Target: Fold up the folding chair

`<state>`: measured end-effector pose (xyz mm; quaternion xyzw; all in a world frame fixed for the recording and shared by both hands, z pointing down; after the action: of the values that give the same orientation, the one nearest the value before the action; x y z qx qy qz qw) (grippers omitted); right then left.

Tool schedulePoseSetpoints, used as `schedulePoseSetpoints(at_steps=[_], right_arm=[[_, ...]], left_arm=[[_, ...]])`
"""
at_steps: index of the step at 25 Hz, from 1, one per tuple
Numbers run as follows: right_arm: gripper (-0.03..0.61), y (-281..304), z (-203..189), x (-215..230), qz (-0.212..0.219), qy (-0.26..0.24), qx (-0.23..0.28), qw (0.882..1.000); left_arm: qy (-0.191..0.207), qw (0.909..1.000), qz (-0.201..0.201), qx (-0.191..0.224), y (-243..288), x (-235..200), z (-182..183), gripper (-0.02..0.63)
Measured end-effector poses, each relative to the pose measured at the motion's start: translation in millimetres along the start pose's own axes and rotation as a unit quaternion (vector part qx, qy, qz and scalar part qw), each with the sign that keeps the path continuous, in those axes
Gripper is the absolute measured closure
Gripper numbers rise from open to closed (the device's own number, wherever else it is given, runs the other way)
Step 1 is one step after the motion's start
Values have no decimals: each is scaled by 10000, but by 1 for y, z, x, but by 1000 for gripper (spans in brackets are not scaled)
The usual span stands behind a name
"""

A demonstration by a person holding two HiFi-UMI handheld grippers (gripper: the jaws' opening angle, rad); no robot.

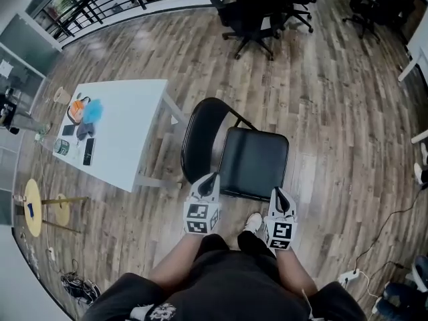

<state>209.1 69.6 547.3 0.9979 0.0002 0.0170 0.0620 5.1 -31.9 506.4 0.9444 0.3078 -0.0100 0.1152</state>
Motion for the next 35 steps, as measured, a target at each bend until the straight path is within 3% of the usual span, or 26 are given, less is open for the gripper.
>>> schedulePoseSetpoints(at_steps=[4, 11, 18, 20, 21, 22, 23, 27, 30, 35], right_arm=[[564, 23, -24, 12, 116, -46, -263, 9996], [565, 63, -64, 30, 208, -65, -679, 9975], [563, 94, -144, 53, 376, -129, -1487, 9881], [560, 100, -177, 59, 524, 98, -1868, 9809], [508, 103, -192, 61, 607, 238, -2071, 9762], [387, 106, -206, 63, 664, 354, -2249, 9715], [358, 109, -219, 65, 664, 437, -2375, 9681], [335, 111, -267, 86, 329, 856, -2674, 9592], [301, 112, -310, 104, 184, 1396, -2950, 9451], [242, 112, -384, 115, 214, 2325, -3409, 9106]], left_arm=[[2, 9996, 108, -244, 22, -13, -11, 610], [466, 9961, 467, -580, 53, -54, -13, 609], [699, 9895, 795, -980, 83, -103, -3, 609], [924, 9841, 860, -1249, 89, -118, -6, 562], [1043, 9801, 905, -1428, 91, -126, -9, 487], [1145, 9759, 952, -1596, 93, -134, -12, 450], [1209, 9723, 989, -1739, 95, -143, -16, 426], [909, 9665, 947, -2204, 100, -169, -43, 306], [724, 9621, 859, -2484, 103, -181, -66, 302], [361, 9614, 717, -2631, 113, -195, -91, 299]])
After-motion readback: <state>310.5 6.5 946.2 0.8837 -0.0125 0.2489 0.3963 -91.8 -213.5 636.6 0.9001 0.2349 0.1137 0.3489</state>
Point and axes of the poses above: the fingertips, and each gripper's own axes: y forward along the fingers, x to its right, z out of its top, the point moved 5 cm from there along -y, backward along the fingers, and after that the axes turned 14 degrees about x, right-handed, at the moved point
